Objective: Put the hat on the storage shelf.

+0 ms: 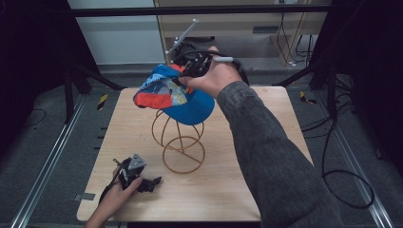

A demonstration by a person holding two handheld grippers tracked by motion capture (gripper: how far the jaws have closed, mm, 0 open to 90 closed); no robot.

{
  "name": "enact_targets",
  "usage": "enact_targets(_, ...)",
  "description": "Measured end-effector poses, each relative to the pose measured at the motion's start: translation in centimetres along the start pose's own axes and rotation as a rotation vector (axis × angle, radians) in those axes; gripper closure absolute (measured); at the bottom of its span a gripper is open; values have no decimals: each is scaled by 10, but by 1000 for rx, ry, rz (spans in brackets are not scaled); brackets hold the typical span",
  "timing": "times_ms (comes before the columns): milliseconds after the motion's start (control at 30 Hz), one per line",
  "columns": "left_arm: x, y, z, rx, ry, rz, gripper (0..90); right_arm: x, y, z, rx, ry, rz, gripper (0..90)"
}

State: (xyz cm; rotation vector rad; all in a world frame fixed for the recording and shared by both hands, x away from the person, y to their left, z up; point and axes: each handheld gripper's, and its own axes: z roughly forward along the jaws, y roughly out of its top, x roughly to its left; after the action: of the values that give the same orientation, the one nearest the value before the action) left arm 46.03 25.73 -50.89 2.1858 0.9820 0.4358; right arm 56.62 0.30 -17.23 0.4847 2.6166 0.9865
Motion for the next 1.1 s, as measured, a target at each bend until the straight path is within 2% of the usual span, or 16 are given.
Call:
enact_targets(200,0,0,0,0,-1,-1,0,10,7,20,44,26,-23,898)
enact_targets(467,0,0,0,-1,-3,0,0,15,6,41,106,39,-36,898)
enact_targets(800,0,0,0,0,0,1,0,18,0,48,124,59,-41,897)
enact_targets(1100,0,0,0,-2,-4,1,0,24,-2,51,144,71,-64,895)
